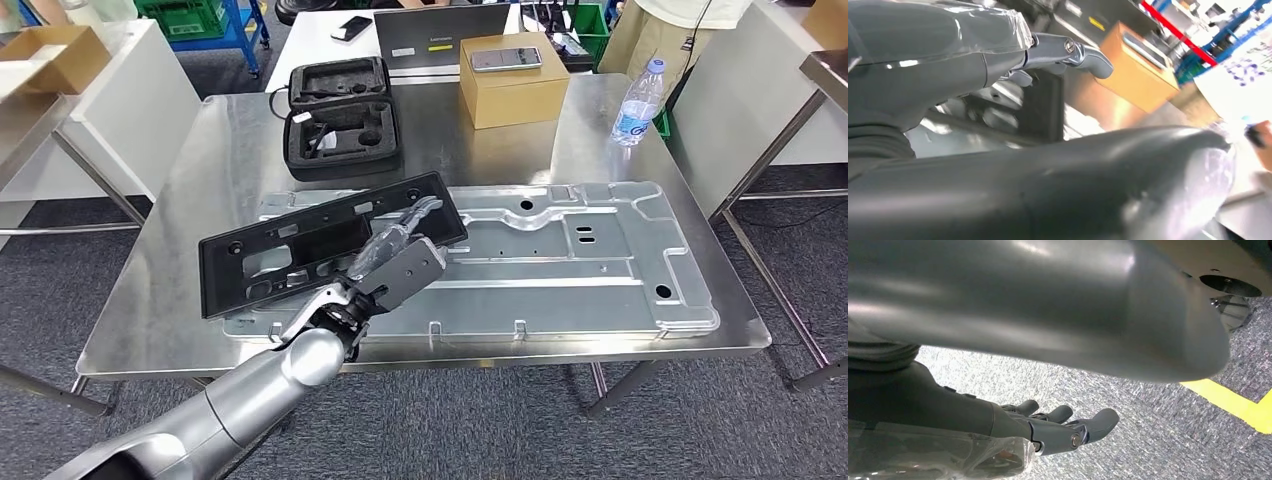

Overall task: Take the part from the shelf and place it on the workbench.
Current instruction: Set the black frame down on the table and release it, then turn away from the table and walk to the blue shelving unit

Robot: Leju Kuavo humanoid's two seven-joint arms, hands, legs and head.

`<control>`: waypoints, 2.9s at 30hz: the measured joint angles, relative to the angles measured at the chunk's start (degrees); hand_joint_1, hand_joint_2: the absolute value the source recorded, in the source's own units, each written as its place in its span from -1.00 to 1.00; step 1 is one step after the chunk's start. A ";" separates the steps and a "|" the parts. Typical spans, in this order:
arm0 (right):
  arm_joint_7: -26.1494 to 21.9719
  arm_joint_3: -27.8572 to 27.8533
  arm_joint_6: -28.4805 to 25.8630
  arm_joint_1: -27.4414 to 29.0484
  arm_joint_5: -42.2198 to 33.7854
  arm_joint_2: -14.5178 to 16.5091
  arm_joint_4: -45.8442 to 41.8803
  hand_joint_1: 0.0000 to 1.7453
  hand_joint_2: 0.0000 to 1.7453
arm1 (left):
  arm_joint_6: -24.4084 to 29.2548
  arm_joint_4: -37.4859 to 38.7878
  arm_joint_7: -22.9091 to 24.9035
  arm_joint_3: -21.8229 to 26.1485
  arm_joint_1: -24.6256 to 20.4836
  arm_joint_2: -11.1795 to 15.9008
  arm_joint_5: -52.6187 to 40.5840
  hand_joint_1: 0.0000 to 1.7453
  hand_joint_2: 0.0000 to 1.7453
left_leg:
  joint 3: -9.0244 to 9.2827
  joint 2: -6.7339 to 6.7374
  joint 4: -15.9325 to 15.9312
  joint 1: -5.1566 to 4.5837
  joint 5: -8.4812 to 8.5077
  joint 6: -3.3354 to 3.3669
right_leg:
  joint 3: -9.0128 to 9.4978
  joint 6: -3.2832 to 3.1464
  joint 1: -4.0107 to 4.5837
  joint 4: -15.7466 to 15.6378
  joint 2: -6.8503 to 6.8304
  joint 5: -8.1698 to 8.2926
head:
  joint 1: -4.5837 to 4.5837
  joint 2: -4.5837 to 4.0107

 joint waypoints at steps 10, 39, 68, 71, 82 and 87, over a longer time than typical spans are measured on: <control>0.04 -0.63 -0.44 0.10 -0.73 0.34 0.02 -1.00 -1.00 | -3.38 -8.09 -5.44 -1.17 4.60 0.55 12.40 -1.00 -1.00 | 7.76 0.41 -15.00 -1.75 6.72 3.24 | -0.47 0.20 0.84 -0.01 -0.29 0.54 | 0.04 0.01; 0.30 -0.94 -0.42 0.17 -1.79 0.83 0.02 -1.00 -1.00 | -8.91 -14.27 -10.82 -4.39 19.96 4.61 15.27 -1.00 -1.00 | 9.39 0.60 -14.80 -2.58 5.00 4.52 | -0.66 -0.11 0.46 0.26 -0.54 0.87 | 0.16 0.01; 0.68 -0.97 -0.60 -0.16 -1.96 0.61 0.02 -1.00 -1.00 | -9.29 -0.58 -16.35 -4.09 25.85 4.40 15.92 -1.00 -1.00 | 9.76 0.38 -15.17 -0.17 5.64 0.49 | 1.52 0.49 -0.16 -1.83 -0.35 0.69 | -0.11 0.01; 0.68 -0.95 -0.60 -0.16 -1.95 0.60 0.02 -1.00 -1.00 | -9.25 1.10 -16.70 -4.08 25.94 4.06 15.59 -1.00 -1.00 | 9.68 0.31 -16.04 -0.58 6.25 1.38 | 1.13 1.53 -0.23 -1.91 -0.33 1.18 | -0.08 0.01; 0.42 -0.95 -0.61 -0.01 -1.93 0.60 0.02 -1.00 -1.00 | -6.87 10.69 -20.15 -3.57 26.81 1.85 15.59 -1.00 -1.00 | 7.54 0.77 -15.77 -1.45 8.34 3.31 | 2.53 1.44 0.17 2.95 -0.34 -3.37 | 0.33 0.02; 0.26 -0.95 -0.66 0.09 -2.22 0.63 0.02 -1.00 -1.00 | -4.95 15.51 -20.93 -2.73 26.96 0.82 15.48 -1.00 -1.00 | 6.45 0.73 -14.84 -1.45 8.48 1.88 | 4.13 0.06 0.51 -1.56 -0.32 -1.91 | 0.25 0.02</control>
